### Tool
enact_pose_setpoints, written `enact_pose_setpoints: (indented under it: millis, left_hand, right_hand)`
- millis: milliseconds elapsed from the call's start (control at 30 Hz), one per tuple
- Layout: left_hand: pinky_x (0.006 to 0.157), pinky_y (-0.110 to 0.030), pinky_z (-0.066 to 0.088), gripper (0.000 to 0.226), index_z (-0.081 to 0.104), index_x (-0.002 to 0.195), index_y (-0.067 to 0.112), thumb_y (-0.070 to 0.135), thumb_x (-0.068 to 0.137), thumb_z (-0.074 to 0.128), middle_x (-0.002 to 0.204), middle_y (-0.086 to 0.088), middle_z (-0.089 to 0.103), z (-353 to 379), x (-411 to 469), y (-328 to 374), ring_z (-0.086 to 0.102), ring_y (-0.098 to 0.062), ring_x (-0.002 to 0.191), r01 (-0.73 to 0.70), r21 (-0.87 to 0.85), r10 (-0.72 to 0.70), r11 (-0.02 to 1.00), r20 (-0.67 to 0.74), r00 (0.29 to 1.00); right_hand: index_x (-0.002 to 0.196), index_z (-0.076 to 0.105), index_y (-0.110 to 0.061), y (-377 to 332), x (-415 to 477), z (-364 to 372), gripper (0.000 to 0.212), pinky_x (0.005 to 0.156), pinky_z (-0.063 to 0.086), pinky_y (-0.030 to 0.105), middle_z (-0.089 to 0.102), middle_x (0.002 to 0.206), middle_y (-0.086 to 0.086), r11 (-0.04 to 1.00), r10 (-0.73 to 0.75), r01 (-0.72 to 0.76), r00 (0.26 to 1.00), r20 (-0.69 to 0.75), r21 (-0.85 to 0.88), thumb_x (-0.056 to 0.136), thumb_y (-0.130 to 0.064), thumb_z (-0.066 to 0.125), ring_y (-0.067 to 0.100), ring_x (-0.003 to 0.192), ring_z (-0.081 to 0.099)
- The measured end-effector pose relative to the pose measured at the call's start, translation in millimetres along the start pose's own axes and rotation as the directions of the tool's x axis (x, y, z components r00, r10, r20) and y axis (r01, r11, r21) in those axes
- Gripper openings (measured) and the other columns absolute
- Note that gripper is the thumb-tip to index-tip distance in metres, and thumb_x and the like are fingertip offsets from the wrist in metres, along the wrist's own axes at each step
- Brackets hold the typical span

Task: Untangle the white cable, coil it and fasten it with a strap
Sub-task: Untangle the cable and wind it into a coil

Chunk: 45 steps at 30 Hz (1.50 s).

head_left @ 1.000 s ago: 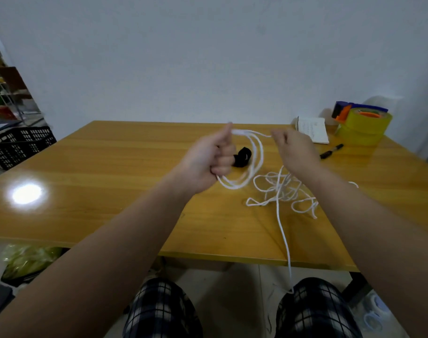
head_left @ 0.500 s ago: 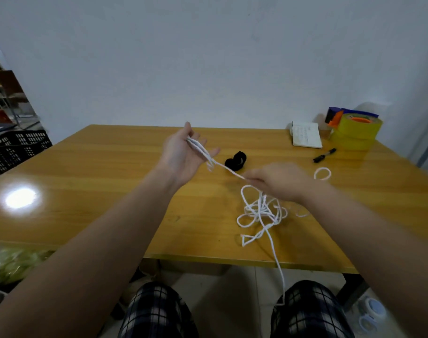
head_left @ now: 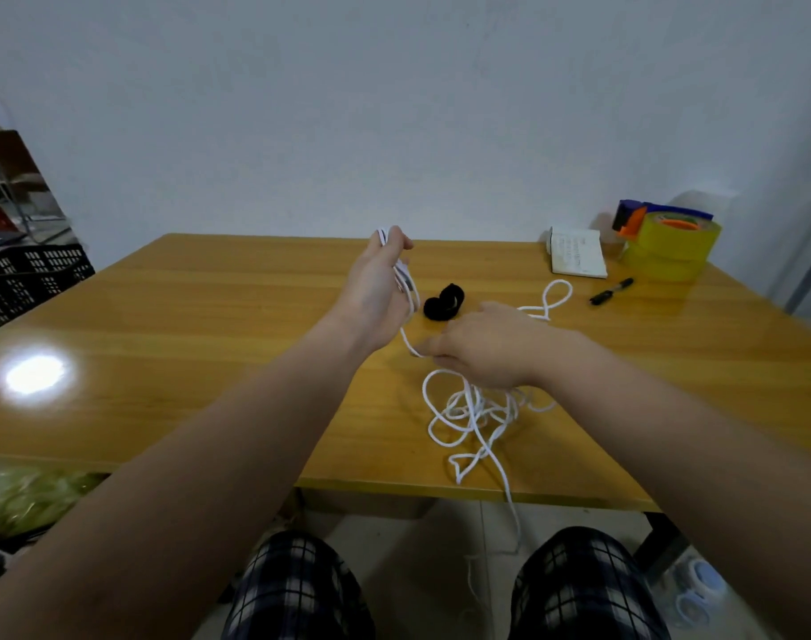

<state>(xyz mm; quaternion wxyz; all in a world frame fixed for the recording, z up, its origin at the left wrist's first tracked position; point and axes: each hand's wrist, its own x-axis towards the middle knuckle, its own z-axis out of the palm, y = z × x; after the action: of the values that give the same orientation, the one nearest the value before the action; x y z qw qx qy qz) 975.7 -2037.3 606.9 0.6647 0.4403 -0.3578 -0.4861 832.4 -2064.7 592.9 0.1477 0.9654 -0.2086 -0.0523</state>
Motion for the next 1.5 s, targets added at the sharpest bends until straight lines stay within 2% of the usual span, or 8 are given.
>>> enact_pose_setpoints:
  millis: [333,567,733,900,1100,1233,1367,1500]
  left_hand:
    - [0.079,-0.041,0.042,0.027,0.045,0.082,0.014,0.034,0.1,0.039,0.105,-0.011,0.053,3,-13,-19,0.051,-0.023,0.091,-0.022,0.461,-0.07,0.887,0.183,0.981]
    - [0.053,-0.029,0.035,0.031,0.045,0.086,0.014,0.034,0.102,0.029,0.079,-0.006,0.045,5,-19,-14,0.039,-0.018,0.06,-0.055,0.746,-0.175,0.664,0.227,0.958]
    - [0.044,-0.023,0.022,0.036,0.04,0.073,0.023,0.037,0.103,0.027,0.059,0.001,0.035,-4,-21,-9,0.028,-0.013,0.05,-0.155,0.821,-0.184,0.55,0.3,0.936]
    - [0.041,-0.022,0.022,0.042,0.044,0.069,0.017,0.051,0.094,0.046,0.049,0.009,0.034,-25,-19,0,0.029,-0.009,0.043,-0.247,0.844,-0.118,0.475,0.339,0.933]
    - [0.04,-0.02,0.017,0.031,0.056,0.072,0.01,0.032,0.095,0.055,0.044,0.012,0.033,-52,-17,5,0.024,-0.009,0.042,-0.191,0.633,0.109,0.75,0.166,0.98]
    - [0.04,-0.016,0.01,0.046,0.029,0.059,0.023,0.045,0.098,0.041,0.046,0.009,0.022,-35,-19,0,0.015,-0.007,0.039,-0.097,0.369,0.078,0.924,0.067,0.995]
    - [0.039,-0.018,0.009,0.053,0.023,0.056,0.024,0.061,0.094,0.03,0.048,0.008,0.018,-12,-23,2,0.012,-0.009,0.04,-0.002,0.343,-0.046,0.939,0.131,0.99]
    - [0.036,-0.02,0.011,0.053,0.022,0.06,0.024,0.068,0.087,0.036,0.049,0.007,0.017,3,-25,6,0.011,-0.01,0.042,0.017,0.296,-0.062,0.955,0.141,0.988]
  right_hand:
    - [0.092,0.063,-0.014,-2,2,3,0.03,0.078,0.038,0.035,0.068,0.095,0.001,0.971,0.157,-0.068,0.903,-0.4,0.228,0.092,-0.042,0.05,0.024,0.091,0.061]
    - [0.067,0.049,-0.027,-6,-1,-5,0.052,0.047,0.025,0.024,0.046,0.057,-0.008,0.884,0.466,-0.43,0.842,-0.272,0.183,0.073,-0.078,0.042,0.016,0.061,0.047]
    - [0.073,0.056,-0.019,10,-5,0,0.051,0.052,0.034,0.031,0.056,0.065,-0.004,0.874,0.348,-0.26,0.925,-0.154,0.411,0.083,-0.067,0.041,0.014,0.061,0.051]
    - [0.084,0.057,-0.004,30,-16,9,0.031,0.06,0.035,0.033,0.05,0.068,0.001,0.608,0.391,-0.137,0.909,-0.144,0.782,0.097,-0.03,0.045,0.016,0.063,0.046]
    - [0.059,0.043,-0.009,70,-42,35,0.043,0.046,0.03,0.025,0.038,0.052,0.006,0.308,0.722,-0.618,0.647,0.246,0.723,0.096,-0.029,0.05,0.02,0.047,0.038]
    - [0.083,0.057,-0.011,65,-38,36,0.02,0.046,0.04,0.023,0.058,0.075,0.009,0.369,0.689,-0.677,0.659,0.301,0.636,0.094,-0.027,0.053,0.019,0.057,0.052]
    - [0.098,0.066,-0.012,44,-29,4,0.028,0.077,0.047,0.036,0.068,0.101,0.007,0.691,0.687,-0.527,0.693,-0.22,0.495,0.096,-0.03,0.044,0.025,0.088,0.059]
    - [0.108,0.055,-0.013,8,-28,-29,0.039,0.073,0.049,0.033,0.07,0.081,0.012,0.381,0.45,-0.15,0.892,-0.041,0.912,0.089,-0.046,0.054,0.019,0.073,0.064]
